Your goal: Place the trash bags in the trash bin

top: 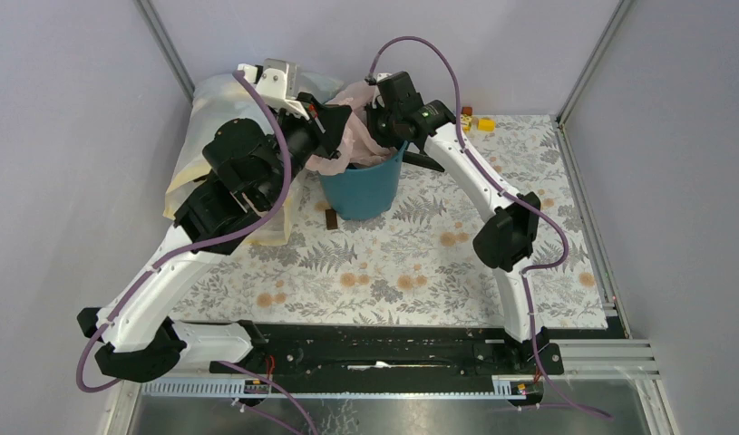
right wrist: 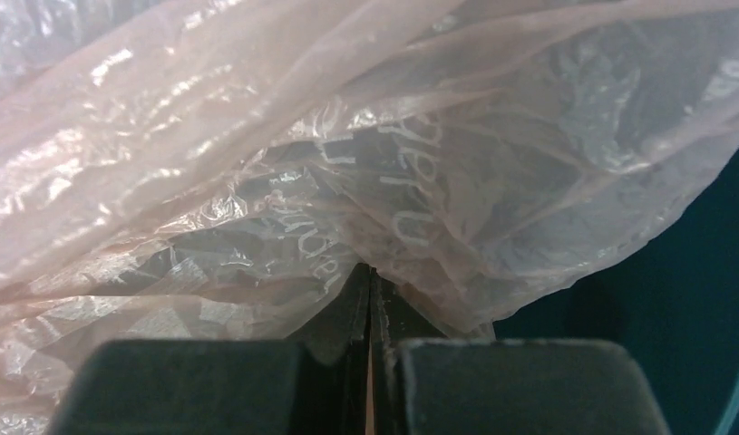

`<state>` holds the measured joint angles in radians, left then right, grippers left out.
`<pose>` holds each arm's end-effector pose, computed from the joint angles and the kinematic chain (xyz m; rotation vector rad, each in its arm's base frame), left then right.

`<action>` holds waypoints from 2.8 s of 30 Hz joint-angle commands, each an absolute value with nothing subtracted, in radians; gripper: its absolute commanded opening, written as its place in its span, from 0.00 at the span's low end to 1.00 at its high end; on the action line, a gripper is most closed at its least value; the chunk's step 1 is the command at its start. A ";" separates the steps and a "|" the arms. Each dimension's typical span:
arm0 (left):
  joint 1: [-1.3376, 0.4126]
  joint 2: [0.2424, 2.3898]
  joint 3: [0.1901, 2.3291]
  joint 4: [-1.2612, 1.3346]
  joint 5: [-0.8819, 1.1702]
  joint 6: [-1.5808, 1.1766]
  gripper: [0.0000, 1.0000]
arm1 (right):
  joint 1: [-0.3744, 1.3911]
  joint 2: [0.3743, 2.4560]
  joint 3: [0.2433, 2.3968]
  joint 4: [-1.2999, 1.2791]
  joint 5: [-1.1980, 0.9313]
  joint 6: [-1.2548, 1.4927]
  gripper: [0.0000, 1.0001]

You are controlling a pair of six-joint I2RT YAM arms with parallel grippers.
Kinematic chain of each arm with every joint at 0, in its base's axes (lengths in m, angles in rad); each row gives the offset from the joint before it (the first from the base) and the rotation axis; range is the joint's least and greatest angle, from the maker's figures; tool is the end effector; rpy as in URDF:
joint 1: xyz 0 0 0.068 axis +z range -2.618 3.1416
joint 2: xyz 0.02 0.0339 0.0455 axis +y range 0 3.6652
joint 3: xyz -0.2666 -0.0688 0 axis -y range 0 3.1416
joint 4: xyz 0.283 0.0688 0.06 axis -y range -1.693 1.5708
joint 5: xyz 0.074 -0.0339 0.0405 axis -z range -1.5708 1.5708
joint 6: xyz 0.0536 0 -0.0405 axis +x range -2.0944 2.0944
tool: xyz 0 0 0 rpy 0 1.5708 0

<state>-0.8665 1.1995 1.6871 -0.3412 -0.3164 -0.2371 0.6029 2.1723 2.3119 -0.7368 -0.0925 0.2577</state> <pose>0.1867 -0.1940 0.5658 0.1931 1.4545 -0.6801 0.4486 0.3149 0.3605 -0.4359 2.1832 0.5850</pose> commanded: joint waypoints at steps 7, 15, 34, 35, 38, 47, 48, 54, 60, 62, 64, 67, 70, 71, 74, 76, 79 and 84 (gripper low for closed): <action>-0.755 1.335 1.736 -0.310 -0.213 -0.297 0.00 | 0.611 2.007 2.396 -0.758 0.013 0.195 0.23; -0.697 1.434 1.768 -0.313 -0.147 -0.329 0.00 | 0.612 1.777 2.239 -0.733 0.085 0.184 0.45; -0.695 1.384 1.742 -0.227 0.120 -0.441 0.00 | 0.611 1.274 1.555 -0.249 -0.324 0.137 0.79; -0.695 1.385 1.735 -0.218 0.134 -0.450 0.00 | 0.611 1.292 1.568 -0.253 -0.334 0.143 0.78; -0.695 1.390 1.717 -0.197 0.171 -0.473 0.00 | 0.612 1.321 1.567 -0.223 -0.342 0.178 0.75; -0.695 1.426 1.714 -0.181 0.222 -0.496 0.00 | 0.611 1.313 1.510 -0.132 -0.332 0.231 0.74; -0.695 1.429 1.712 -0.181 0.214 -0.492 0.00 | 0.611 1.308 1.510 -0.143 -0.345 0.220 0.76; -0.695 1.446 1.702 -0.186 0.187 -0.486 0.00 | 0.611 1.228 1.426 -0.126 -0.312 0.192 0.88; -0.695 1.448 1.680 -0.186 0.186 -0.493 0.00 | 0.611 1.196 1.387 -0.063 -0.271 0.208 0.85; -0.695 1.447 1.680 -0.186 0.198 -0.502 0.00 | 0.611 1.214 1.401 -0.051 -0.254 0.217 0.78; -0.694 1.446 1.680 -0.186 0.210 -0.507 0.00 | 0.611 1.241 1.424 -0.050 -0.245 0.226 0.65; -0.695 1.445 1.680 -0.187 0.222 -0.509 0.00 | 0.611 1.278 1.449 -0.047 -0.249 0.241 0.44; -0.695 1.437 1.684 -0.203 0.227 -0.499 0.06 | 0.611 1.291 1.450 -0.050 -0.229 0.253 0.13; -0.695 1.430 1.688 -0.214 0.226 -0.487 0.11 | 0.611 1.286 1.443 -0.053 -0.213 0.259 0.06; -0.695 1.403 1.710 -0.276 0.183 -0.436 0.36 | 0.611 1.265 1.414 -0.061 -0.135 0.260 0.00; -0.695 1.376 1.728 -0.335 0.125 -0.395 0.50 | 0.612 1.253 1.402 -0.070 -0.102 0.261 0.00; -0.695 1.324 1.733 -0.411 0.013 -0.342 0.65 | 0.611 1.247 1.396 -0.095 -0.064 0.261 0.00; -0.694 1.219 1.659 -0.502 -0.192 -0.284 0.70 | 0.611 1.235 1.387 -0.125 0.005 0.259 0.00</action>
<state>-0.6987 1.3354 1.6783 -0.4419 0.0078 -0.3611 0.6060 1.2720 1.3960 -0.1234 -0.0818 0.2584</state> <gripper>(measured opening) 0.702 0.014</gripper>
